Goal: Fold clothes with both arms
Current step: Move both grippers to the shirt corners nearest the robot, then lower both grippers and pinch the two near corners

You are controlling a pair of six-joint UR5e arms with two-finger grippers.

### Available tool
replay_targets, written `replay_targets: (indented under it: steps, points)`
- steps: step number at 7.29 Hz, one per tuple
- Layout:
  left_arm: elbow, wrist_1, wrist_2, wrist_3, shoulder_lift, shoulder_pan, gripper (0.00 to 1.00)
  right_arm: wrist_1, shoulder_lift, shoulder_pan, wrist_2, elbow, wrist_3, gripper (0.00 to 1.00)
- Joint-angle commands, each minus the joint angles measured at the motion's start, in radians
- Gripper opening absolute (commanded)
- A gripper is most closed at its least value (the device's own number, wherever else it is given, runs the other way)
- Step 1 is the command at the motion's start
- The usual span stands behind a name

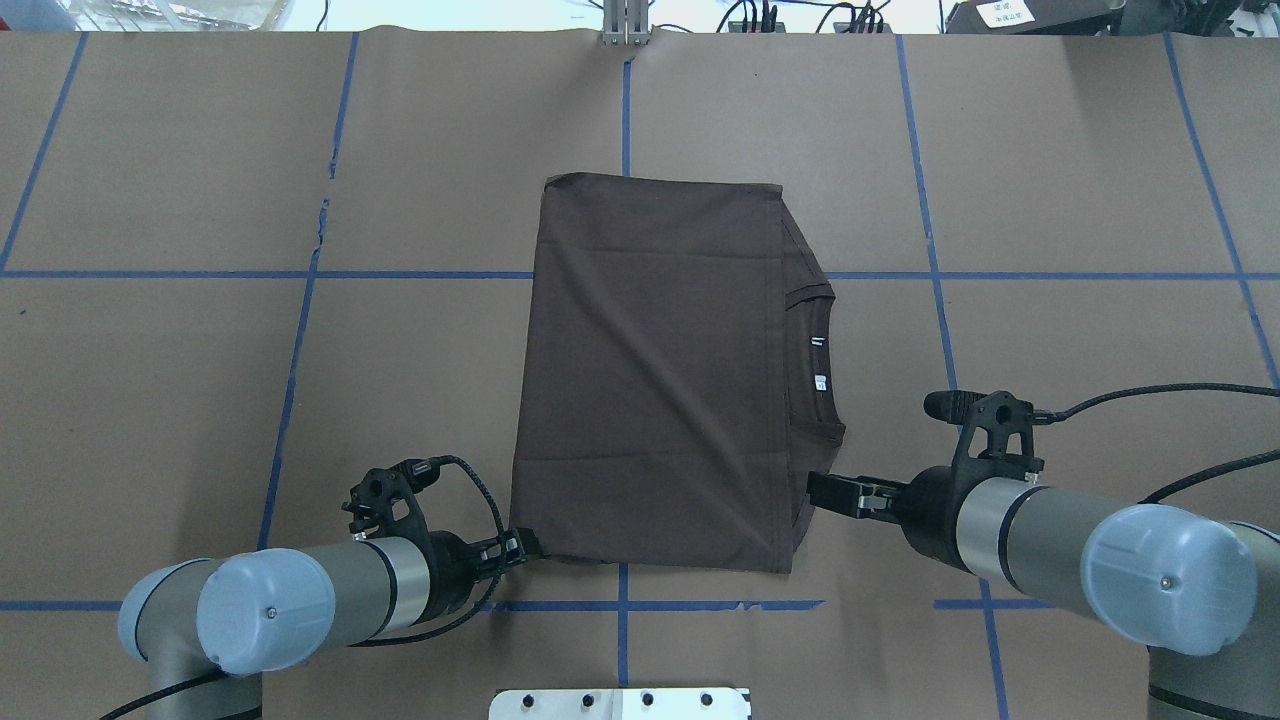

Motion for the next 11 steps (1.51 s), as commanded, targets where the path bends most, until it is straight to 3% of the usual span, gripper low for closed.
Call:
replay_targets:
  steps: [1, 6, 8, 9, 10, 11]
  points:
    - [-0.005, 0.001, 0.008, -0.001, -0.029, -0.004, 0.57, 0.0, 0.0, 0.001, 0.0, 0.001, 0.0, 1.0]
    - [0.002, 0.045, 0.019, 0.001, -0.026, -0.004, 0.59, 0.0, 0.0, 0.004, 0.0, 0.002, 0.0, 1.0]
    - [0.002, 0.045, 0.022, -0.001, -0.029, -0.004, 0.49, 0.0, 0.0, 0.005, 0.0, 0.002, 0.0, 1.0]
    - [0.002, 0.045, 0.024, -0.002, -0.029, -0.004, 0.42, 0.0, 0.0, 0.005, 0.0, 0.0, 0.0, 1.0]
    - [0.002, 0.045, 0.024, -0.004, -0.028, -0.008, 0.27, -0.002, 0.0, 0.005, 0.0, -0.002, 0.0, 1.0]
    - [0.001, 0.044, 0.024, -0.002, -0.029, -0.009, 0.0, -0.014, -0.006, 0.004, -0.023, -0.009, 0.0, 1.0]
